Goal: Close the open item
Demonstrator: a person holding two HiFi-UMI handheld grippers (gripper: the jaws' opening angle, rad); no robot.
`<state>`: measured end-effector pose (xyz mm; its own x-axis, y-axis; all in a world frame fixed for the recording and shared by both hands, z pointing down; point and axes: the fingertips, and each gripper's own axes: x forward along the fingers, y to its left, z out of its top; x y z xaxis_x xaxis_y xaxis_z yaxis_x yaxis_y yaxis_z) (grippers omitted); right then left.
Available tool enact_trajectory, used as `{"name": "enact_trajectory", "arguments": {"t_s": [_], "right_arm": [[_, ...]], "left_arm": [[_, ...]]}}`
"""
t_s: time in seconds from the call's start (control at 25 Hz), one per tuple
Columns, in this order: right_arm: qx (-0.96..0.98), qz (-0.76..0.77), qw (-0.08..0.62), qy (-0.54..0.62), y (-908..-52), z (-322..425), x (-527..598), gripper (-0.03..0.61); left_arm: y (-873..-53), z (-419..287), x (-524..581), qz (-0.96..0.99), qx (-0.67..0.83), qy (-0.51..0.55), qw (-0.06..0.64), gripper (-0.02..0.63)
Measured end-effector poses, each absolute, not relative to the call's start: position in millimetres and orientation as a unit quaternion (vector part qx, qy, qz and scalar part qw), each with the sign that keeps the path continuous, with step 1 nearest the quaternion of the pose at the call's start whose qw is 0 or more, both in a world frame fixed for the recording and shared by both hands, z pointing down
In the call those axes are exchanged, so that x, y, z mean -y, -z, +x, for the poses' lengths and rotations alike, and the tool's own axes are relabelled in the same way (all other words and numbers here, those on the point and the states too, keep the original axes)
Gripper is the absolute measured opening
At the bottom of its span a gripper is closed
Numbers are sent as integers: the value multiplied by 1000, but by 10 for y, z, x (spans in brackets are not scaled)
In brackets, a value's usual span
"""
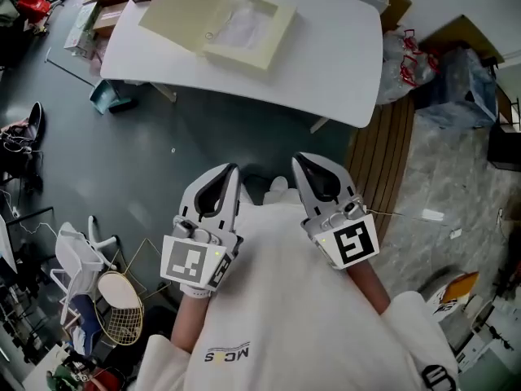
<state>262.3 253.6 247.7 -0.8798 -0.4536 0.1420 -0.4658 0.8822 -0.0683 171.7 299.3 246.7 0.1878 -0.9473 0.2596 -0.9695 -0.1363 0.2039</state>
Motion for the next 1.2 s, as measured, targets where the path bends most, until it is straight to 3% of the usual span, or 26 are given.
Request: {"name": "enact_trajectory", "arguments": {"t_s": [0.36,0.96,1.2], "right_arm": [[968,235,65,-55,-2542,2211,-2214,14],[975,213,61,-24,-2333,-214,-1209,14],[970,236,64,-2,-2225,-728,-895,15]], "left_arm": [[-2678,1186,-2840,718,668,-5,194,26],[-2778,-1080,-1702,719,657,47,221,26],[-2675,-1695,-1391,728,649,58,212,26]]}}
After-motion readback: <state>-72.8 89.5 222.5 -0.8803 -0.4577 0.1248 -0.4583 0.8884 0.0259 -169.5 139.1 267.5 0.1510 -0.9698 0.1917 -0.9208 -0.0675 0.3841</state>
